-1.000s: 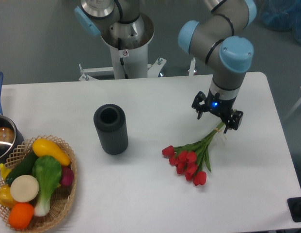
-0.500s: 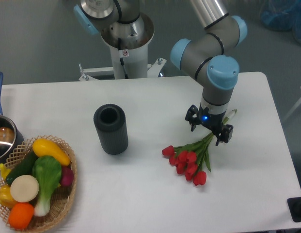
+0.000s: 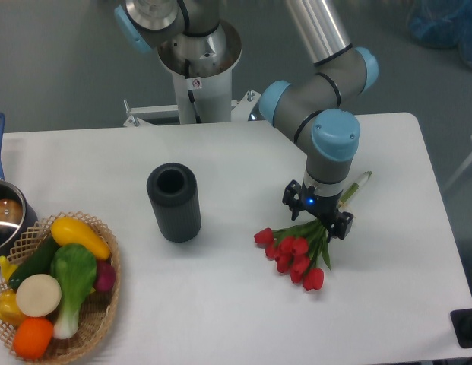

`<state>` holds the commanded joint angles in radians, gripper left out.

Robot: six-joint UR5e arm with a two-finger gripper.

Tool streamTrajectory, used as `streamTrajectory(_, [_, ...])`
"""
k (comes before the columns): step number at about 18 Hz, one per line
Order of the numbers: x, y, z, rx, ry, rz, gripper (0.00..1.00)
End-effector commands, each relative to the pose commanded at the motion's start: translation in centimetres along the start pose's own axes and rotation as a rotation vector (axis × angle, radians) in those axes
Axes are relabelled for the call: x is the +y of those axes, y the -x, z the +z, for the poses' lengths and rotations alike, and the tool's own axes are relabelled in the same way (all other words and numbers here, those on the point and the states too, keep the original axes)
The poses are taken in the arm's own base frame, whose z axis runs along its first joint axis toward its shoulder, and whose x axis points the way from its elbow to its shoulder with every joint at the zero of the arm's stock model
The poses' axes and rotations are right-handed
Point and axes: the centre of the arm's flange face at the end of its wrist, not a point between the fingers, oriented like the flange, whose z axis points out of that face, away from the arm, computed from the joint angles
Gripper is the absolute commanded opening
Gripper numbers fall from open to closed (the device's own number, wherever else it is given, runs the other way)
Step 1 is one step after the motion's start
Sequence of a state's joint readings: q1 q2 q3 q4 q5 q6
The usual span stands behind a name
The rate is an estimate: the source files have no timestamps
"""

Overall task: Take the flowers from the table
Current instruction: 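Close the gripper around the tulip stems, then lift the gripped tulip bunch up off the table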

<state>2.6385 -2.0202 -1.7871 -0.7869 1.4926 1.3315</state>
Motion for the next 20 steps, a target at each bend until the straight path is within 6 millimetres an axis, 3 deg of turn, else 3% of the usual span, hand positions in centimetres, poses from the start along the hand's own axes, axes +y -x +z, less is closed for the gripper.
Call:
streamTrajectory(3, [-0.2, -0.1, 0.1, 0.0, 0.0, 0.005, 0.32])
streamTrajectory(5, [-0.2, -0.1, -0.2, -0.001, -0.001, 0.003, 0.22])
streamTrajectory(14, [-0.2, 0.9, -4.7, -0.069, -0.015, -0.067, 0.02])
streamTrajectory(20, [-1.1, 4.7, -10.0, 0.011, 0.028, -0.072, 0.02])
